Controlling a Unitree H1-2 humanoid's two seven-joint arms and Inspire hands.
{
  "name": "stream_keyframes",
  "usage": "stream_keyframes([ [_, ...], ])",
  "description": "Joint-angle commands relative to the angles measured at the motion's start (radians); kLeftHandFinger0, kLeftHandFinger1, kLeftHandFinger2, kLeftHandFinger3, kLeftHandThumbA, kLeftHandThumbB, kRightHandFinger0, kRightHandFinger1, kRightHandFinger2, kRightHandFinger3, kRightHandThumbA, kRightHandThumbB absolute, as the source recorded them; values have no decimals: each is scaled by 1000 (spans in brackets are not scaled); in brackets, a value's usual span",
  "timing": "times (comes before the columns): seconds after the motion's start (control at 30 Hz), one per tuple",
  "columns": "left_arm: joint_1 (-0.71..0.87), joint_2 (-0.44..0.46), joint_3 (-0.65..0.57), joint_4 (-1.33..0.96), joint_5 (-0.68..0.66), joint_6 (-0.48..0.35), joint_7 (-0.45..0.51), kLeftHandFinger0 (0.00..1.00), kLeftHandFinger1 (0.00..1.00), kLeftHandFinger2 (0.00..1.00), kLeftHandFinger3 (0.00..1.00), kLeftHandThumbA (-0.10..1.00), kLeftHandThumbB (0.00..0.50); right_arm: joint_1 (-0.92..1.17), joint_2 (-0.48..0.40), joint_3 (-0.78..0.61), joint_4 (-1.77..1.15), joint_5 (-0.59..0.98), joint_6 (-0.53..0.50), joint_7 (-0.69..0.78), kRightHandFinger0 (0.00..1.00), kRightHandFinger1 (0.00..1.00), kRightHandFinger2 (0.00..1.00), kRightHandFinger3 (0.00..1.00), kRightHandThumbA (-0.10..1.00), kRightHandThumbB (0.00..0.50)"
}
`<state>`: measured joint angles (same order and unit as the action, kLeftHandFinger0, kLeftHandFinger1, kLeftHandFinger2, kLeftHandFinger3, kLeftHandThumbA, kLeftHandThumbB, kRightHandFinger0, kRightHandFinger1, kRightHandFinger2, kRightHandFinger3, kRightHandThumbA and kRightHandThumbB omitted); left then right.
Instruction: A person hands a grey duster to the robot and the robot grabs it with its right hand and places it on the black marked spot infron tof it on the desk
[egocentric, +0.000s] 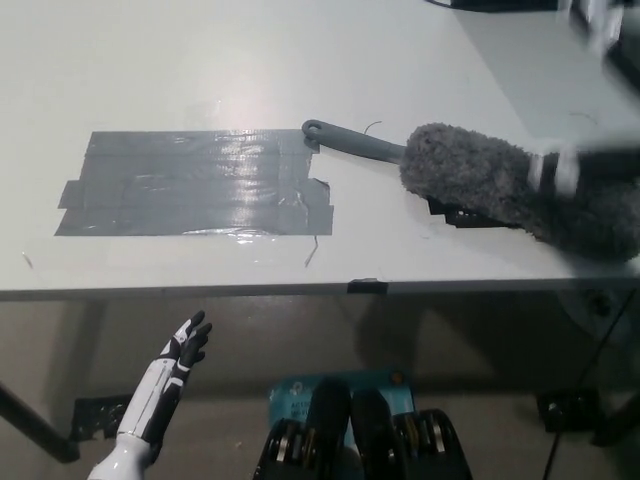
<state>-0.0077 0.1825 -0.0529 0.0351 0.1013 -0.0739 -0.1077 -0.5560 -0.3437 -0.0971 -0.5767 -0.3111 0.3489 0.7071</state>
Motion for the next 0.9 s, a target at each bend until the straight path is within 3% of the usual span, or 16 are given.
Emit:
stream_keyframes([
  [0.0, 51, -14, -15, -18, 1, -45, 1, 1000, 1000, 1000, 1000, 1000, 193, 392, 198, -97, -368, 212, -38, -226, 1000, 1000, 1000, 1000, 996, 309],
  [0.1, 73, -16, -16, -3, -5, -69, 1, 1000, 1000, 1000, 1000, 1000, 171, 527, 265, -76, -232, 173, -174, -254, 1000, 1000, 1000, 1000, 1000, 282],
  [0.2, 86, -12, -23, -9, 9, -63, 1, 1000, 1000, 1000, 1000, 1000, 164, 599, 326, -65, -45, 165, -305, -296, 1000, 1000, 1000, 1000, 923, 236],
  [0.37, 102, -18, -23, -8, -1, -71, 3, 1000, 1000, 1000, 1000, 1000, 118, 629, 379, -49, 216, 107, -439, -370, 1000, 1000, 1000, 1000, 835, 217],
  [0.43, 107, -19, -21, 1, -3, -81, 7, 1000, 1000, 1000, 1000, 990, 132, 621, 379, -29, 374, 48, -502, -421, 1000, 1000, 1000, 1000, 844, 215],
  [0.47, 111, -13, -20, -9, 0, -77, 6, 1000, 1000, 1000, 1000, 1000, 151, 617, 367, -12, 445, 24, -513, -427, 1000, 1000, 1000, 1000, 879, 209],
  [0.57, 103, -16, -19, -13, -2, -72, 8, 1000, 1000, 1000, 1000, 1000, 159, 608, 345, -9, 502, 20, -511, -429, 1000, 1000, 1000, 1000, 837, 213],
  [0.7, 97, -13, -23, -6, 6, -90, 8, 1000, 1000, 1000, 1000, 1000, 133, 611, 340, 3, 491, 18, -512, -440, 1000, 1000, 1000, 1000, 853, 212],
  [0.87, 111, -15, -16, -12, 2, -87, 15, 1000, 1000, 1000, 1000, 1000, 140, 610, 328, 34, 504, 6, -518, -455, 1000, 1000, 1000, 1000, 835, 197],
])
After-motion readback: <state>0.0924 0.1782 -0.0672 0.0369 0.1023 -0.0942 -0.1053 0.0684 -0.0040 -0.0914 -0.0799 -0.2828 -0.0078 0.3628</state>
